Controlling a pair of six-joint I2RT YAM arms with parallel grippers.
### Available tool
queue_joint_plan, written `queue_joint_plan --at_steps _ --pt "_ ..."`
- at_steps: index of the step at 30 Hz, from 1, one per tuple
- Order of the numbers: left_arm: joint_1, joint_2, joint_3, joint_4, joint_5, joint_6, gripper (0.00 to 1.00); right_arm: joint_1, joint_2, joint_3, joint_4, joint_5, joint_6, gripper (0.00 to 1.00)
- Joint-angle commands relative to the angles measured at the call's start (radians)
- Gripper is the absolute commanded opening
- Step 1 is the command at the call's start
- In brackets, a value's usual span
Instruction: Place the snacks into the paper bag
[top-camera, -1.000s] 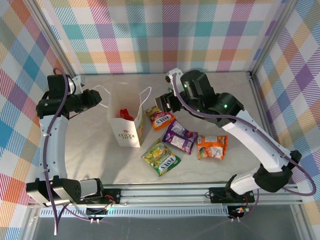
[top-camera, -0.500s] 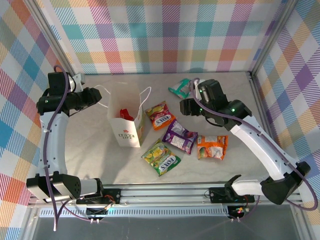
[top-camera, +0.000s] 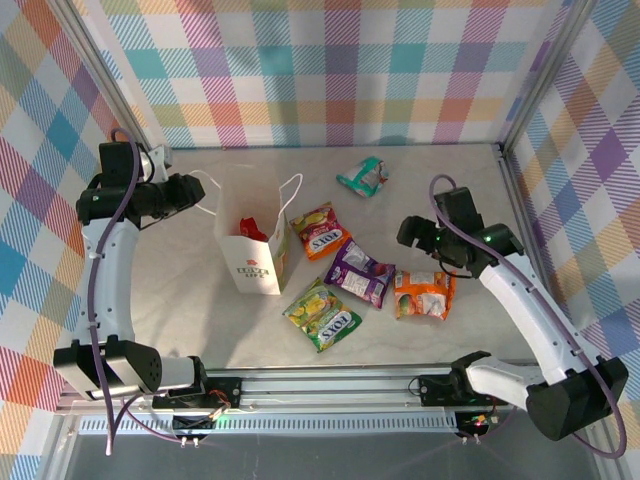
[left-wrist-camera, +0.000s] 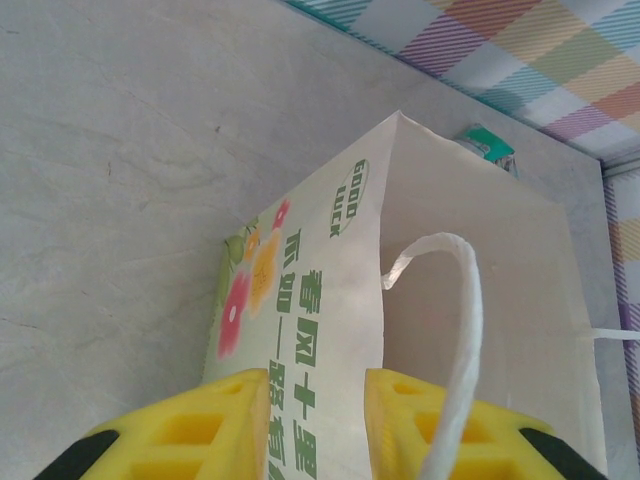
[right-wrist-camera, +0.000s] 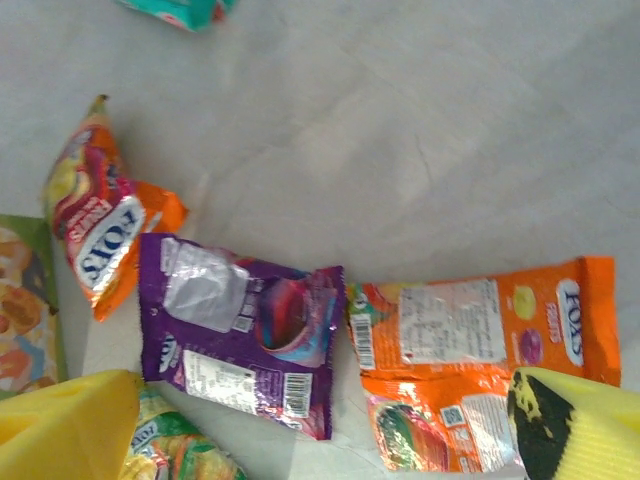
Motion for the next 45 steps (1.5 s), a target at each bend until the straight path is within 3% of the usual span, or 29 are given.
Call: queue_joint_plan --at_steps 1,8,15,24,45 --pt "-0.012 0.009 0.029 -0.017 0.016 0.012 0.31 -0.042 -0.017 -0.050 -0.036 -0.046 0.051 0.96" --pt "-0.027 0.012 0.024 -0.009 0.024 0.016 0.30 -0.148 -0.048 -0.159 -0.033 -0.071 0.077 0.98" --pt "-0.032 0.005 0.013 -0.006 -0.014 0.022 0.24 -0.253 -0.085 -0.212 -0.041 -0.094 0.086 0.98" --pt "-0.032 0.005 -0.001 -0.021 -0.025 0.029 0.18 -0.334 -0.027 -0.251 -0.033 -0.134 0.077 0.99" --pt "-0.032 0.020 0.021 -0.038 -0.024 0.037 0.18 -0.364 0.057 -0.421 0.164 -0.296 0.006 1.00"
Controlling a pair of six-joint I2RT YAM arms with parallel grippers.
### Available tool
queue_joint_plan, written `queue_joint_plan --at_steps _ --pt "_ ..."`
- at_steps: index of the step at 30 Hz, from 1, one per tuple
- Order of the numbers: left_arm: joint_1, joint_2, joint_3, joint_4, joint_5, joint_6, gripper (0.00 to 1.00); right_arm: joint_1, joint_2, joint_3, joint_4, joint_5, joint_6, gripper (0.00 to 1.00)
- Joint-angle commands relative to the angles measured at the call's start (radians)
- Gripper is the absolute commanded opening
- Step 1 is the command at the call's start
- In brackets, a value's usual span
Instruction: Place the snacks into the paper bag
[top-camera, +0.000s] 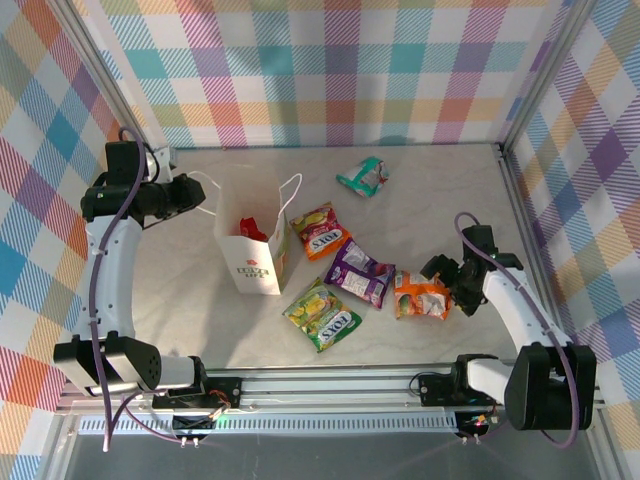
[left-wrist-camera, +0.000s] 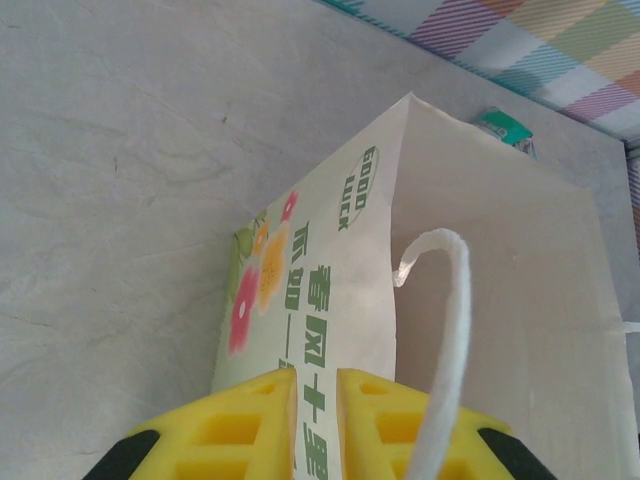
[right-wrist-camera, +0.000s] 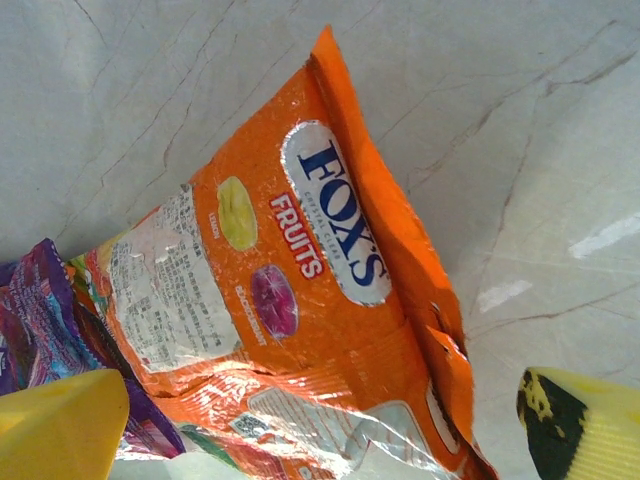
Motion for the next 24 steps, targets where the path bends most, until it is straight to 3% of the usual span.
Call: queue_joint_plan --at_steps 1,5,19,24 --pt "-0.009 0.005 0.021 -0.025 0.005 0.009 0.18 -0.006 0.026 -0.020 0.055 -0.065 -0.031 0.99" --pt "-0.008 0.003 0.021 -0.022 0.005 0.003 0.18 -0.007 0.064 -0.027 0.085 -0.090 -0.039 0.93" --pt "-0.008 0.002 0.020 -0.019 0.005 -0.003 0.19 -0.006 0.120 -0.065 0.123 -0.119 -0.051 0.93" --pt "-0.008 -0.001 0.017 -0.018 0.007 -0.007 0.19 0.000 0.173 -0.071 0.153 -0.161 -0.055 0.87"
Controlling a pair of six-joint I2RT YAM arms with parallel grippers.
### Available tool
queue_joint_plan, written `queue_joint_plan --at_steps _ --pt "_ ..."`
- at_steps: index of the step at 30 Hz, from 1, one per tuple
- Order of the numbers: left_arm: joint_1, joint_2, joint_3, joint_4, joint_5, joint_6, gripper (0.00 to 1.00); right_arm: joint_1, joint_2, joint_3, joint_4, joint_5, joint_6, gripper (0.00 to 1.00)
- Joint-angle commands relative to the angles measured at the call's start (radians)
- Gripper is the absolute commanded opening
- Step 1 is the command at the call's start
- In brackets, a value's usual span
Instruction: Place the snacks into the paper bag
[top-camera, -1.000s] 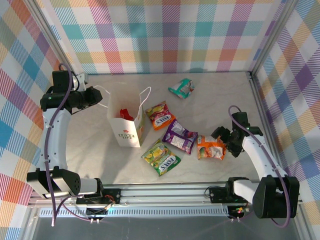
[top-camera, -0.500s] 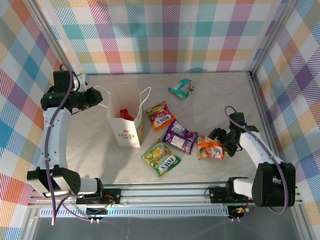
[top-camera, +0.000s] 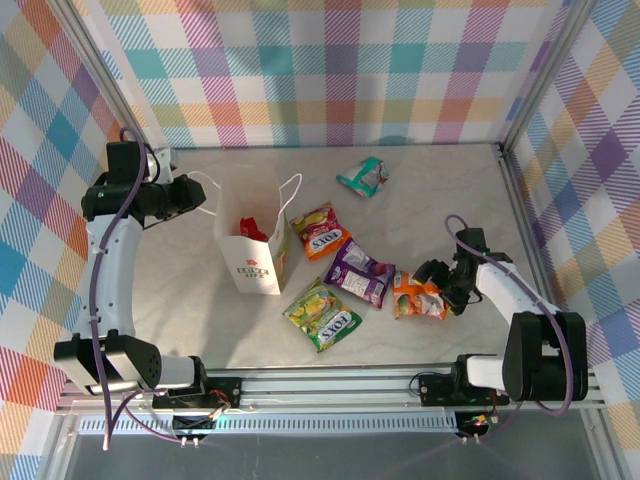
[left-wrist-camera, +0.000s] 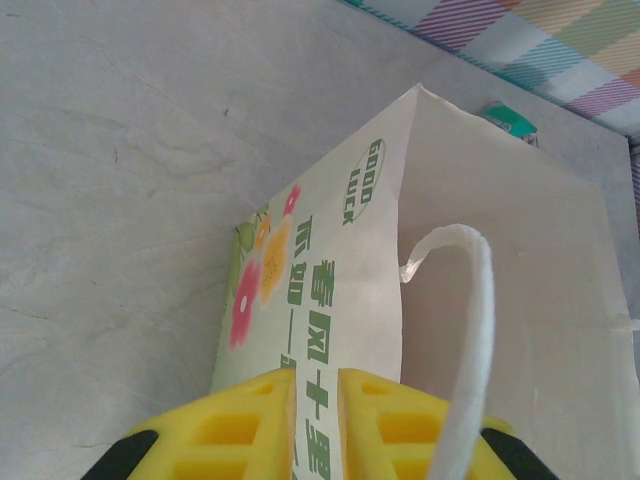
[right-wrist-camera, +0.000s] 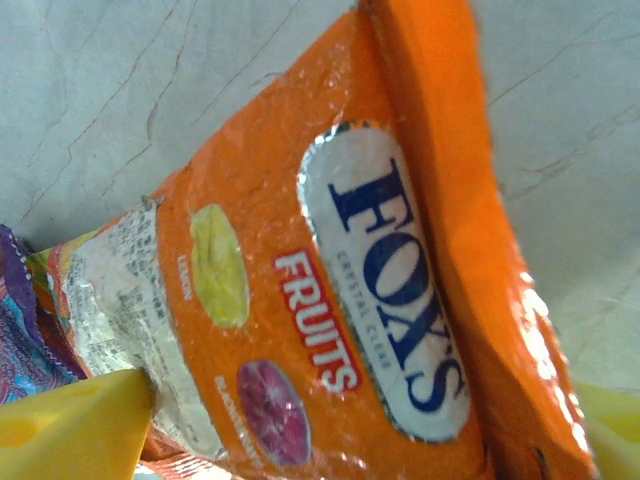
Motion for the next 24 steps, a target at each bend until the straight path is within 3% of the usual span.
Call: queue_joint_plan --at_steps 1,11,22,24 --pt "-0.008 -0.006 0.017 -0.013 0.005 -0.005 0.19 0.002 0.038 -0.020 0.020 -0.043 -0.015 0.86" --pt "-0.008 -0.008 0.017 -0.020 -0.006 -0.002 0.19 0.008 0.058 -0.022 0.029 -0.003 -0.016 0.75" --pt "-0.008 -0.002 0.017 -0.021 -0.009 -0.004 0.19 0.009 -0.014 0.035 -0.081 0.102 -0.021 0.65" --pt "-0.008 -0.003 0.015 -0.023 -0.009 -0.003 0.19 0.009 -0.028 0.043 -0.092 0.113 -0.026 0.56"
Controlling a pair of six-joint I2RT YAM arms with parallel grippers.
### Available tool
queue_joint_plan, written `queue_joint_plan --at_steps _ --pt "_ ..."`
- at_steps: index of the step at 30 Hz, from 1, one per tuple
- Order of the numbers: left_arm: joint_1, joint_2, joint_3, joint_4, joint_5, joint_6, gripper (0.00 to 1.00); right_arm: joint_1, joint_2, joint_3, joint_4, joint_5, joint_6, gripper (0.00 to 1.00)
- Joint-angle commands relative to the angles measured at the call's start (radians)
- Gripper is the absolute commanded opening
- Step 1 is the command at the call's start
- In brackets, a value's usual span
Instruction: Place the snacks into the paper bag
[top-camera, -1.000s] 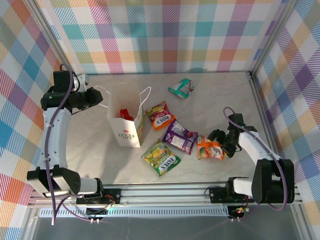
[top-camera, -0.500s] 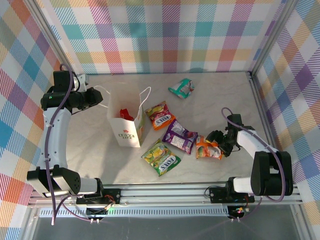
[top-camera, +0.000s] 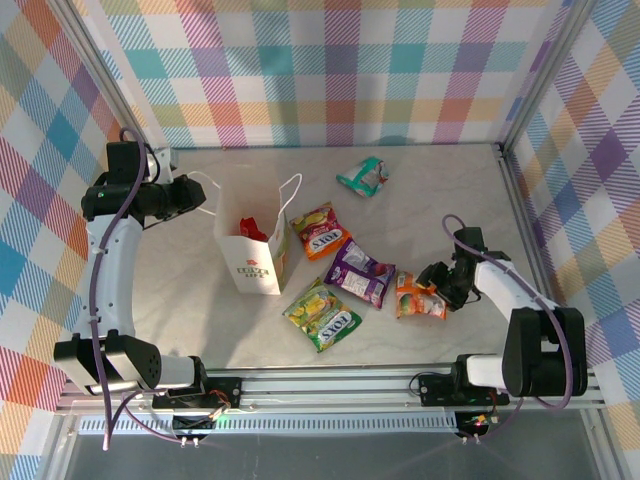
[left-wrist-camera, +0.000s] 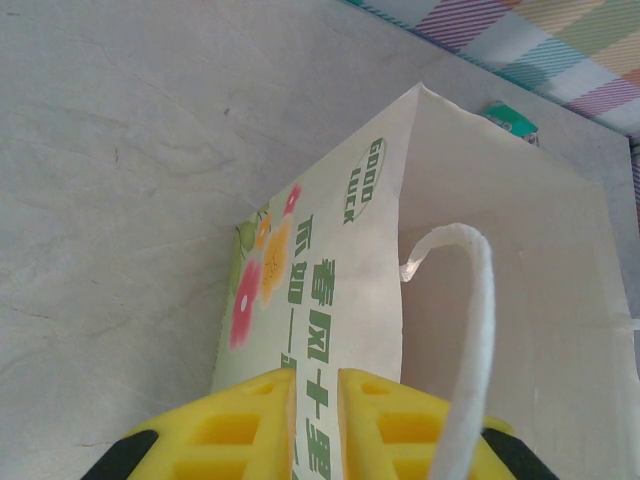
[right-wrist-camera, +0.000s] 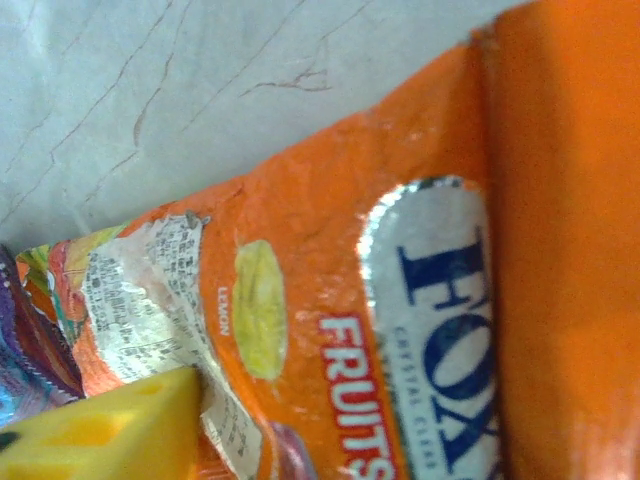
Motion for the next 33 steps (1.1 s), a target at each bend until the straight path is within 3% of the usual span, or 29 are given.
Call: queue_joint_plan --at_steps 1,5,7,33 --pt "-0.008 -0.004 0.015 -0.020 -0.008 -0.004 0.19 0.001 -0.029 0.035 -0.075 0.069 -0.011 0.52" --pt "-0.008 -0.008 0.015 -0.023 -0.011 -0.001 0.19 0.002 -0.028 0.046 -0.080 0.065 -0.022 0.31" --pt "-0.008 -0.008 0.014 -0.025 -0.012 -0.001 0.19 0.002 -0.028 0.052 -0.085 0.067 -0.024 0.28" --pt "-0.008 -0.010 0.030 -0.044 -0.017 0.007 0.19 0.001 -0.052 0.245 -0.172 0.105 -0.078 0.24"
